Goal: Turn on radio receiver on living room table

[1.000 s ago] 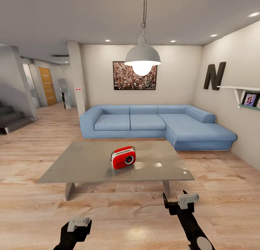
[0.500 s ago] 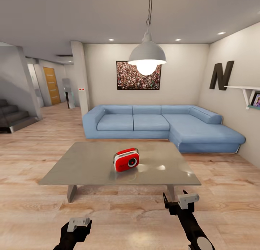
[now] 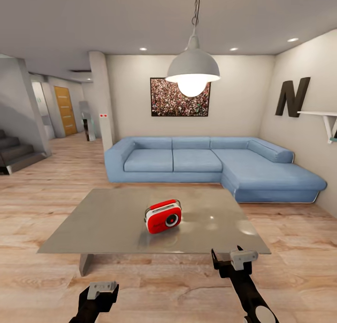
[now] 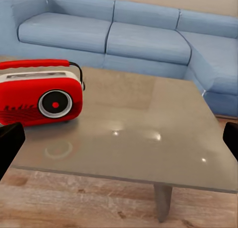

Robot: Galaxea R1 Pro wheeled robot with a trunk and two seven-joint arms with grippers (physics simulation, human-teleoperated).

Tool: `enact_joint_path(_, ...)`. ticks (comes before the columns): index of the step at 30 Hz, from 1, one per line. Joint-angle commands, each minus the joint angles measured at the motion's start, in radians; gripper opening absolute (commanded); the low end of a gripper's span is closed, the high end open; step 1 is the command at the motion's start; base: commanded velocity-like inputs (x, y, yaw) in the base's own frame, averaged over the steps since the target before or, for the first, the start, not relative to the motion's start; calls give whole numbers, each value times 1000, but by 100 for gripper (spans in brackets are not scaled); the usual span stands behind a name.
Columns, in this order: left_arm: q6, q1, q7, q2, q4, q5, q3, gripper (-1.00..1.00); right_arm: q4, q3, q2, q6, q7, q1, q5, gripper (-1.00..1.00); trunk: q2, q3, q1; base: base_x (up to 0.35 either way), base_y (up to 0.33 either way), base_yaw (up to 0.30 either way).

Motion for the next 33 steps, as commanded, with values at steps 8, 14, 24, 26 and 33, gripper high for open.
enact_joint_path(8, 0, 0, 0, 0, 0, 0, 0, 100, 0, 0, 0, 0, 0, 0, 0, 100, 0, 0, 0, 328, 0, 0)
enact_joint_path(14, 0, 0, 0, 0, 0, -1, 0, 100, 0, 0, 0, 0, 0, 0, 0, 100, 0, 0, 0, 326, 0, 0)
enact_joint_path(24, 3, 0, 3, 0, -11, -3, 2, 100, 1, 0, 0, 0, -1, 0, 1, 100, 0, 0, 0, 65, 0, 0)
enact_joint_path(26, 21, 0, 5, -1, -44, 0, 7, 100, -2, -2, 0, 1, -4, 0, 2, 100, 0, 0, 0, 0, 0, 0)
enact_joint_path(33, 442, -83, 5, -2, -347, -2, 8, 100, -160, -4, 2, 140, -61, -8, 2, 100, 0, 0, 0, 0, 0, 0)
